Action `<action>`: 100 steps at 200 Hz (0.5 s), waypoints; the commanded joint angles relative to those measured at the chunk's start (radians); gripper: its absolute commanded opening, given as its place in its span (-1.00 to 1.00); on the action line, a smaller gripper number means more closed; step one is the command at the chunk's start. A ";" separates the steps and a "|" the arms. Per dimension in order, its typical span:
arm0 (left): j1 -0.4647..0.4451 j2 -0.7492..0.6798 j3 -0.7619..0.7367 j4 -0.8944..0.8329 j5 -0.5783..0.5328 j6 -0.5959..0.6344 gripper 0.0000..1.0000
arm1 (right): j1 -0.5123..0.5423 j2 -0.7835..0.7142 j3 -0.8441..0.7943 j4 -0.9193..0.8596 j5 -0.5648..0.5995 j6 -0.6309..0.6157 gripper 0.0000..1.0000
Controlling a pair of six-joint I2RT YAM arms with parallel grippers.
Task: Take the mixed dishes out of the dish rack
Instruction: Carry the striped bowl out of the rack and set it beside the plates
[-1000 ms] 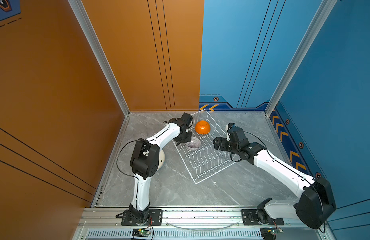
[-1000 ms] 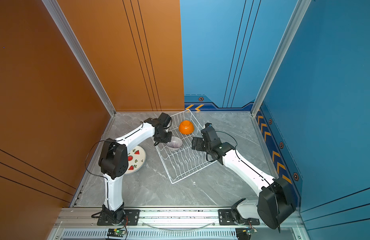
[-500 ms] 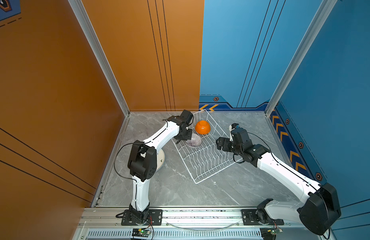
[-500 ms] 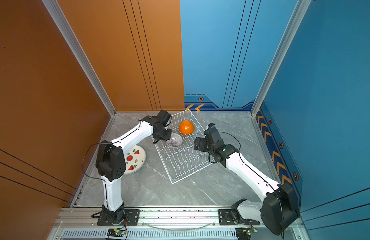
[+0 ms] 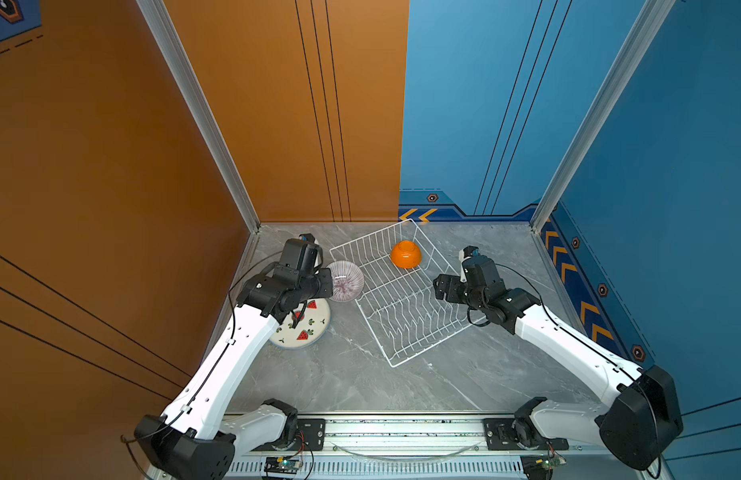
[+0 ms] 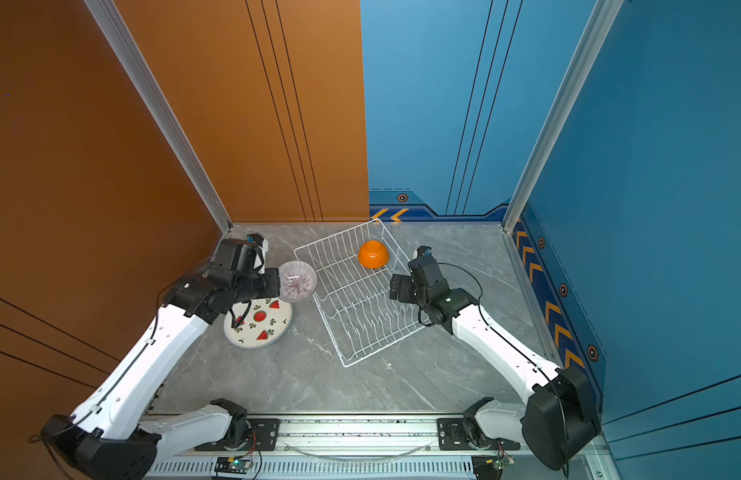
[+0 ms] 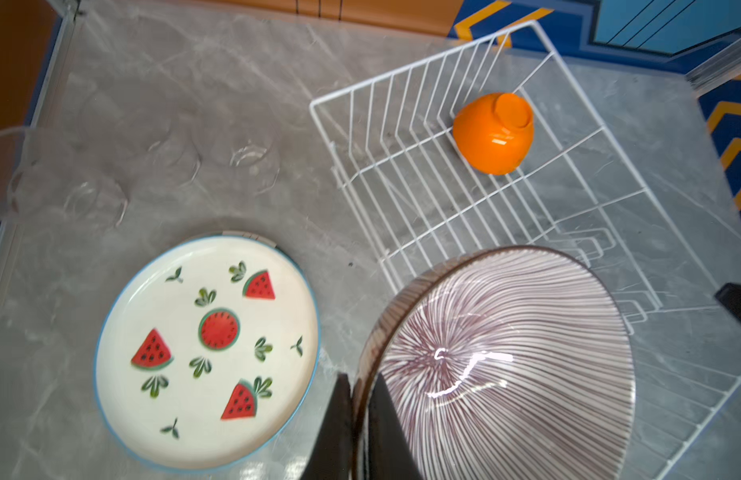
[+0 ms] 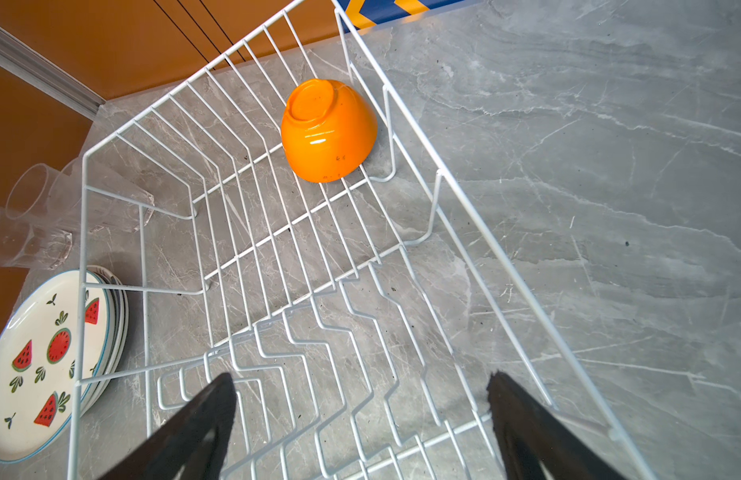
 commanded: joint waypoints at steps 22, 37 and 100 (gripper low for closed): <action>0.008 -0.186 -0.265 -0.054 0.045 -0.081 -1.00 | -0.001 0.029 0.002 0.007 -0.003 -0.017 0.90; 0.006 -0.213 -0.338 -0.051 0.060 -0.113 -1.00 | 0.004 0.044 0.006 0.020 -0.020 -0.011 0.90; -0.017 -0.190 -0.483 0.035 0.033 -0.143 -1.00 | 0.024 0.083 0.024 0.033 -0.051 0.006 0.90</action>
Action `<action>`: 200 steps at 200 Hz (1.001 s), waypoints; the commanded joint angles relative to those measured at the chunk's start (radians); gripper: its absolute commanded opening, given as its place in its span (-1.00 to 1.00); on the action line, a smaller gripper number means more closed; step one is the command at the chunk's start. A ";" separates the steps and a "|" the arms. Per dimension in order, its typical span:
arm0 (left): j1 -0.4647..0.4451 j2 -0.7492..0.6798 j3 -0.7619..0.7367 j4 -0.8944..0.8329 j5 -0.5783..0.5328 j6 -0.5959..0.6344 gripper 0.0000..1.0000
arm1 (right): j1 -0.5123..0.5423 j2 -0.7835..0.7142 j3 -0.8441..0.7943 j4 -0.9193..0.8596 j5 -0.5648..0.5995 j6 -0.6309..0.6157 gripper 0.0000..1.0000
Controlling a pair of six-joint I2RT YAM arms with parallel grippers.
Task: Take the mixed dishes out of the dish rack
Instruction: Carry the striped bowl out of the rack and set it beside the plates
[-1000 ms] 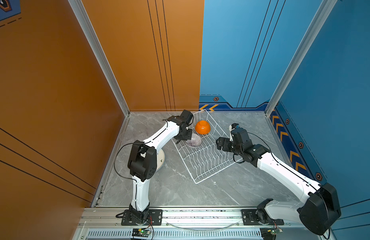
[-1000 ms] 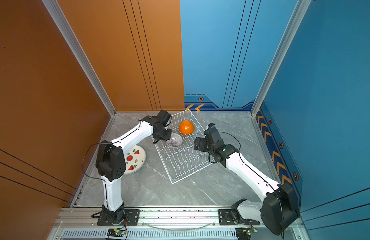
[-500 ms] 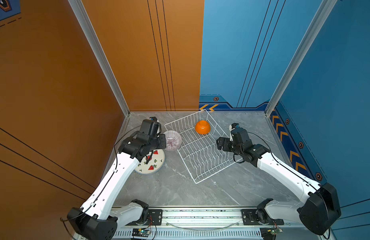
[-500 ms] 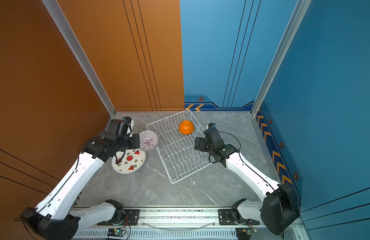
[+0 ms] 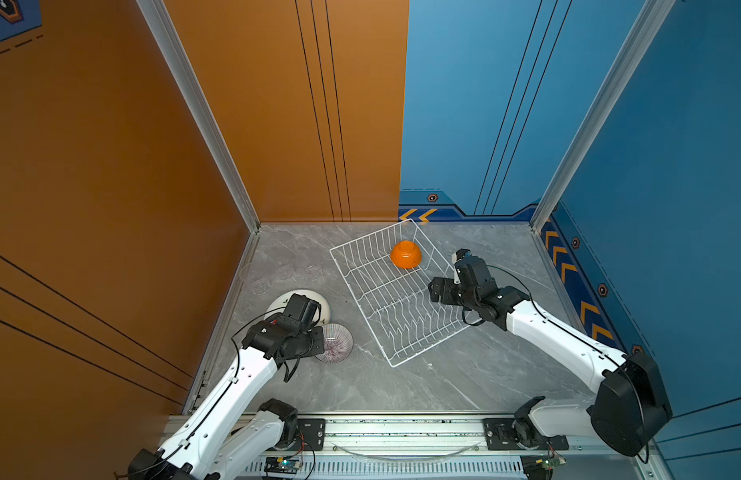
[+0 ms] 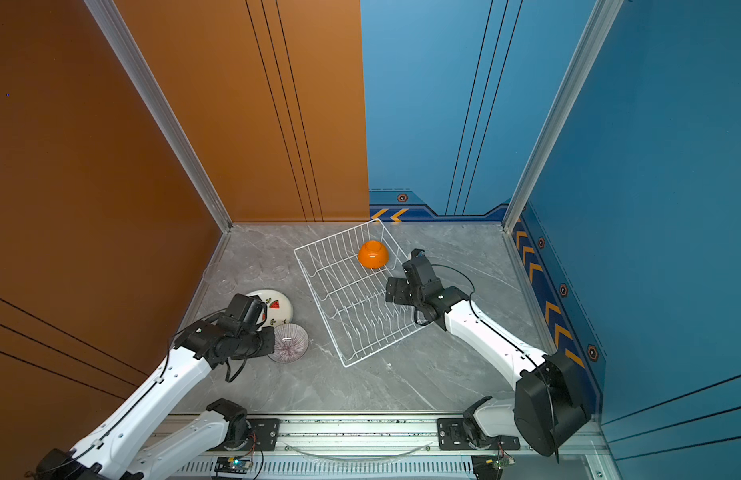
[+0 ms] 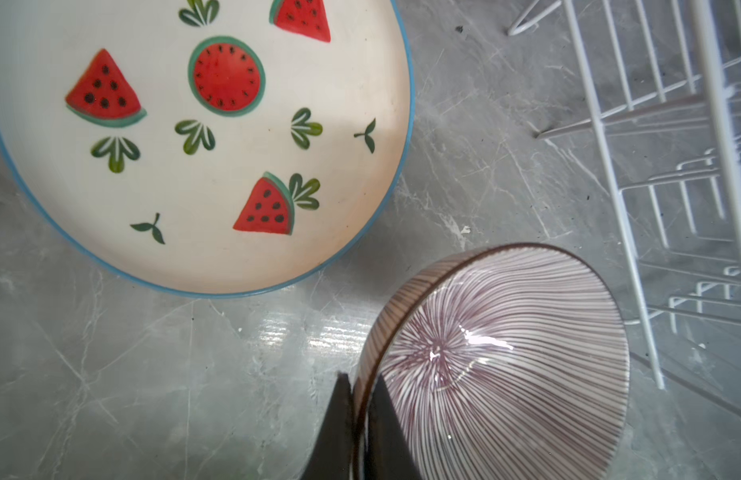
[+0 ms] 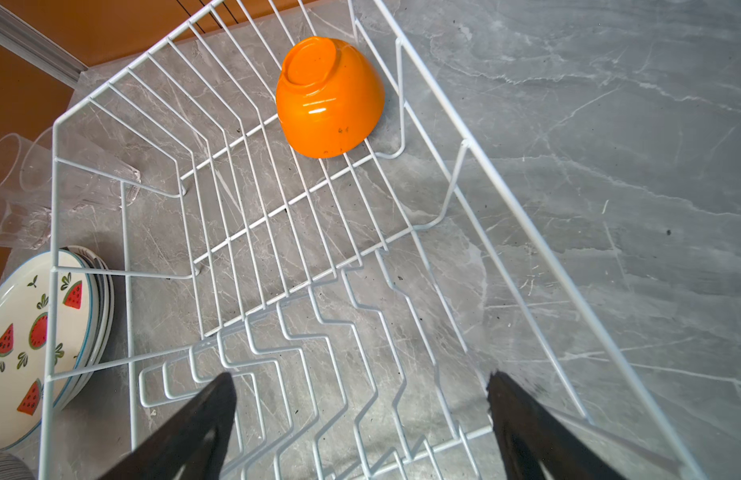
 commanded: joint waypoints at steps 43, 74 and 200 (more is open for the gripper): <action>0.001 0.105 -0.039 0.164 0.018 -0.035 -1.00 | 0.023 0.005 0.016 0.011 -0.013 0.014 0.90; 0.017 0.152 -0.048 0.210 0.012 -0.047 -1.00 | 0.029 0.009 0.015 0.011 -0.012 0.023 0.90; 0.049 0.200 -0.046 0.287 0.064 -0.040 0.15 | 0.029 0.085 0.046 0.003 -0.040 0.031 0.90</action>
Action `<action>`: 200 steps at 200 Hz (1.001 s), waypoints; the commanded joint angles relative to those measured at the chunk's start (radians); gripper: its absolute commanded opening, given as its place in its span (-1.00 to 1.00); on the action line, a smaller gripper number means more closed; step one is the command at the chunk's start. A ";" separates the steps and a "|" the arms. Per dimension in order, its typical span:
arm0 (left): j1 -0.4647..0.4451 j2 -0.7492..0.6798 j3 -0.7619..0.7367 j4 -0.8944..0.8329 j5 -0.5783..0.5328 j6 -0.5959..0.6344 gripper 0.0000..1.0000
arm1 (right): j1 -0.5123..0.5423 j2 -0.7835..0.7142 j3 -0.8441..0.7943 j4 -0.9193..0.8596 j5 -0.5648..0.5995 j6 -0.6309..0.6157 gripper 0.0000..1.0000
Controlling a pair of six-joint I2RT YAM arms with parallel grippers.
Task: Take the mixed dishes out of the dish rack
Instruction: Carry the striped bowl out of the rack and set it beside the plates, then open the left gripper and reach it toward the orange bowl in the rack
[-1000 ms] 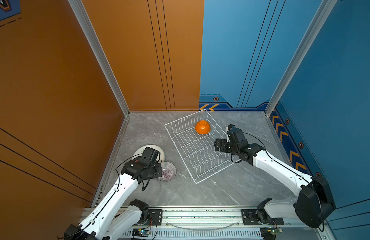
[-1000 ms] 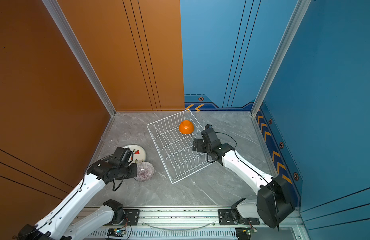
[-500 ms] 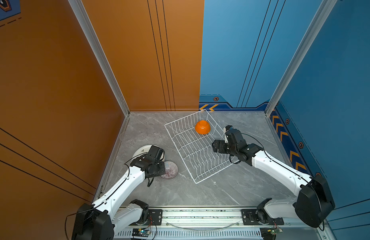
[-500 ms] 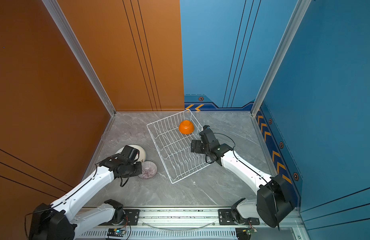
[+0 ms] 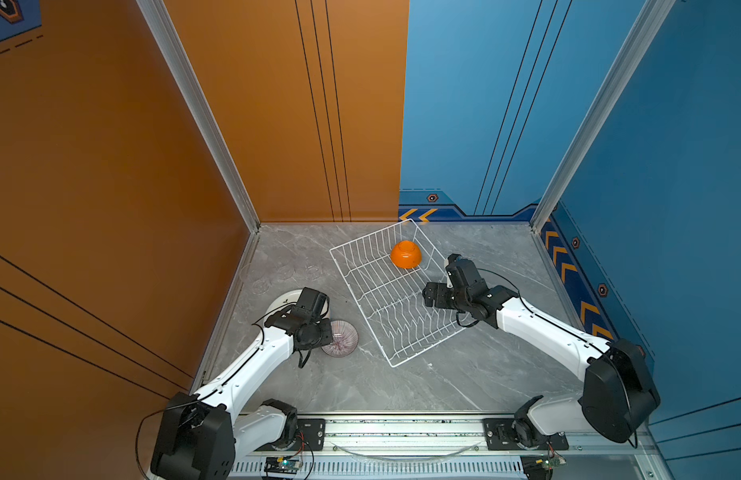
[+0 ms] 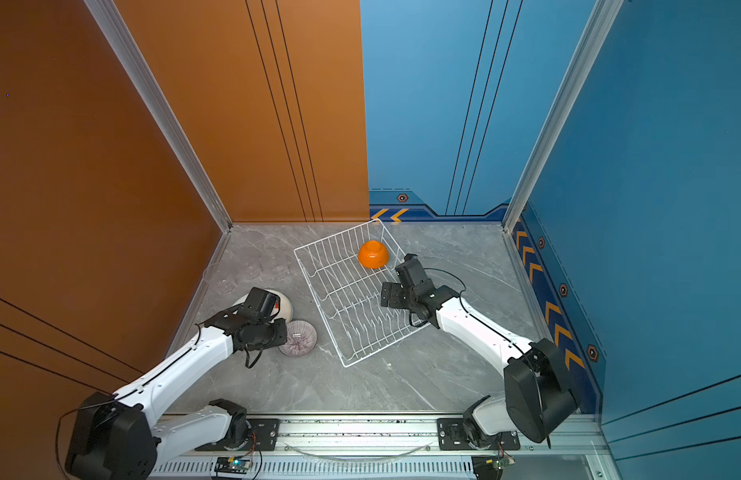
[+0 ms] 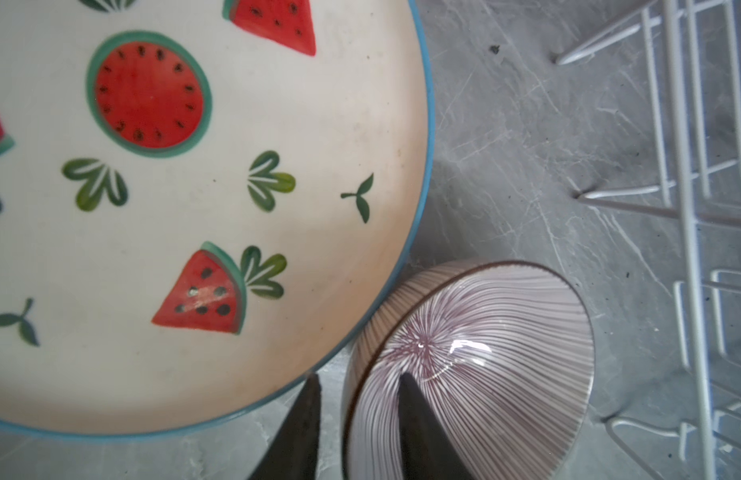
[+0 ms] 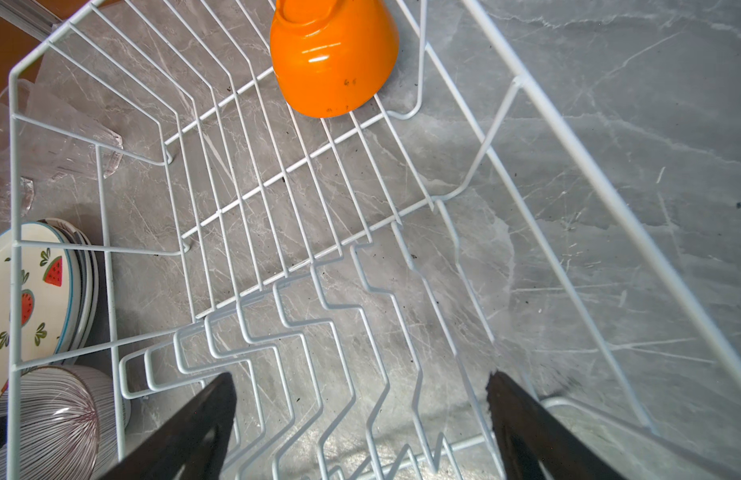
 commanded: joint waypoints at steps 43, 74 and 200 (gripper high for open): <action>-0.020 -0.119 0.039 -0.034 0.036 -0.021 0.70 | -0.001 0.046 0.104 -0.011 -0.026 0.001 0.91; -0.031 -0.195 0.115 -0.038 -0.032 -0.022 0.85 | -0.009 0.108 0.179 -0.008 -0.031 -0.015 0.91; -0.190 0.502 0.684 0.438 0.086 -0.147 0.92 | -0.192 0.018 0.152 0.092 -0.094 0.021 0.95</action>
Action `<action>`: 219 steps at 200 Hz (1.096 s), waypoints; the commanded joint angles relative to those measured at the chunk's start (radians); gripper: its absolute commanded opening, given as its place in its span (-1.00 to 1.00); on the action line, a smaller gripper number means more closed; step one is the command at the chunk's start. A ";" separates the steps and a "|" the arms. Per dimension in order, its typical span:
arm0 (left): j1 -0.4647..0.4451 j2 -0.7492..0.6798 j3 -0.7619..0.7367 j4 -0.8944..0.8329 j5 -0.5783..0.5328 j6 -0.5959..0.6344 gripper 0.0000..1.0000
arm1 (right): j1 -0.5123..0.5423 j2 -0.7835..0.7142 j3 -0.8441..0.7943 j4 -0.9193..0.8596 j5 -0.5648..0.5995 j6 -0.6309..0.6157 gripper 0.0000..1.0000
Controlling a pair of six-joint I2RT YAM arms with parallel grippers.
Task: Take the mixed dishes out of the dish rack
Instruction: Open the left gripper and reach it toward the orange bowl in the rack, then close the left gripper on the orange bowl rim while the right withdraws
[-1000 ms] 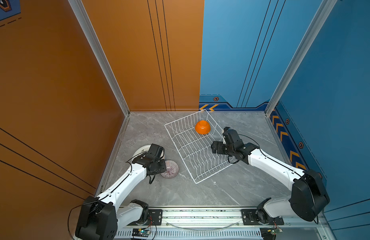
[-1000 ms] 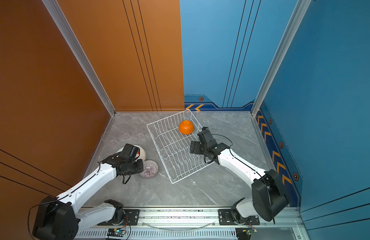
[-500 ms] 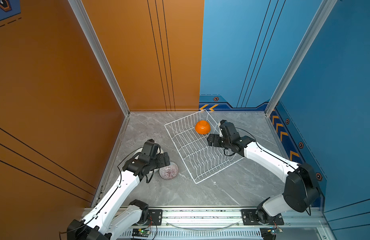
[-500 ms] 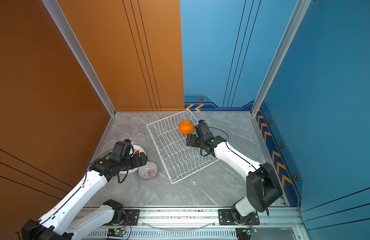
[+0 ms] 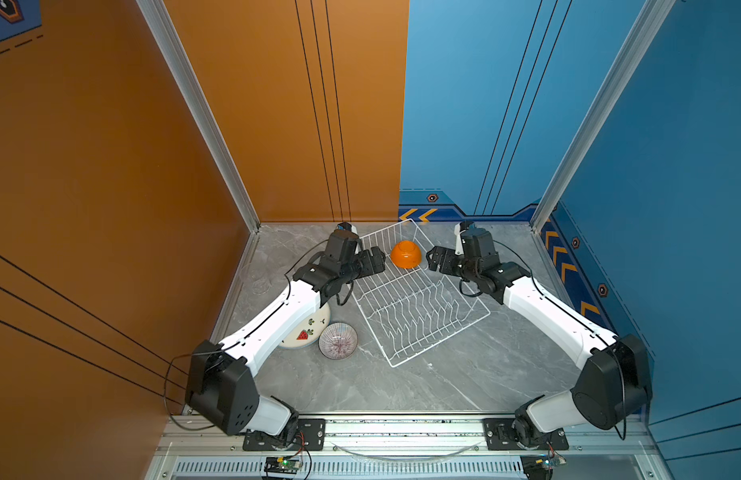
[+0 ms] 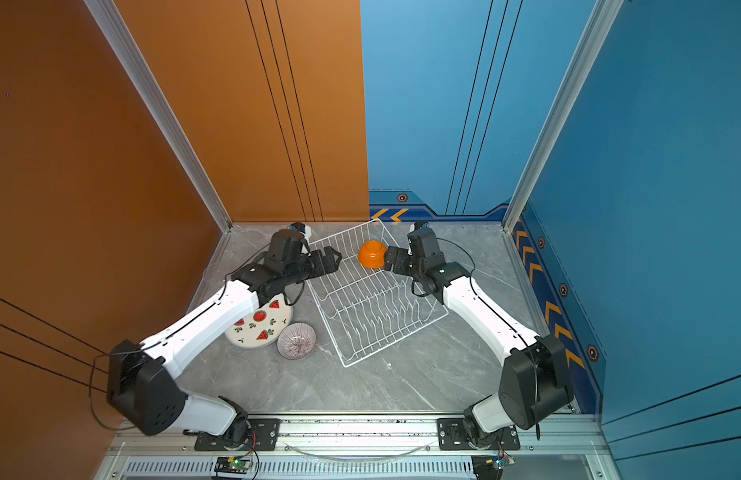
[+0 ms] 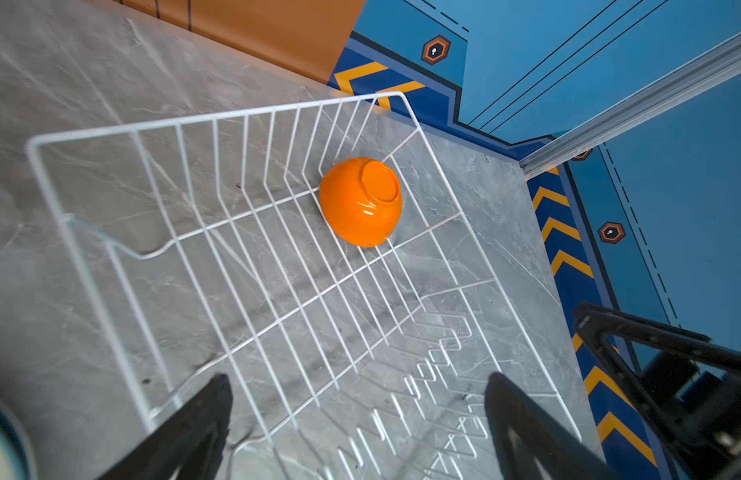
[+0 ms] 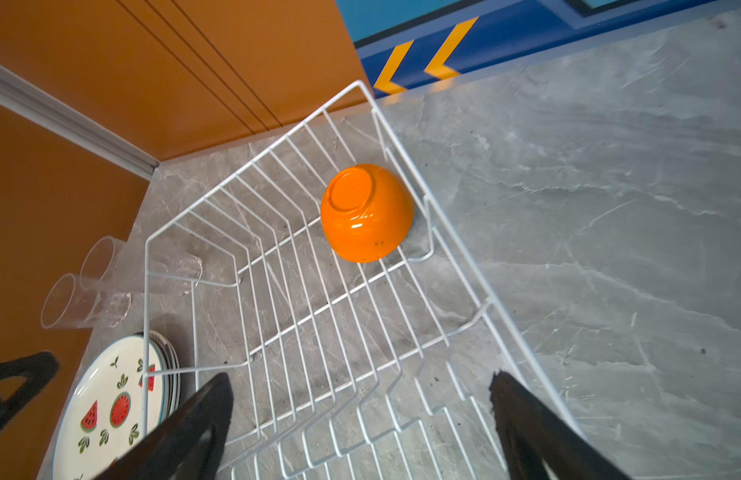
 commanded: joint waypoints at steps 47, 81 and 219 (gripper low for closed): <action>-0.017 0.395 0.334 0.069 -0.007 -0.039 0.94 | -0.064 -0.176 -0.217 0.052 -0.029 0.067 0.95; 0.000 0.548 0.462 0.068 0.031 -0.058 0.94 | -0.068 -0.342 -0.324 0.019 -0.001 0.087 0.95; 0.043 0.898 0.808 -0.084 0.115 -0.051 0.96 | -0.076 -0.782 -0.515 -0.142 0.143 0.084 1.00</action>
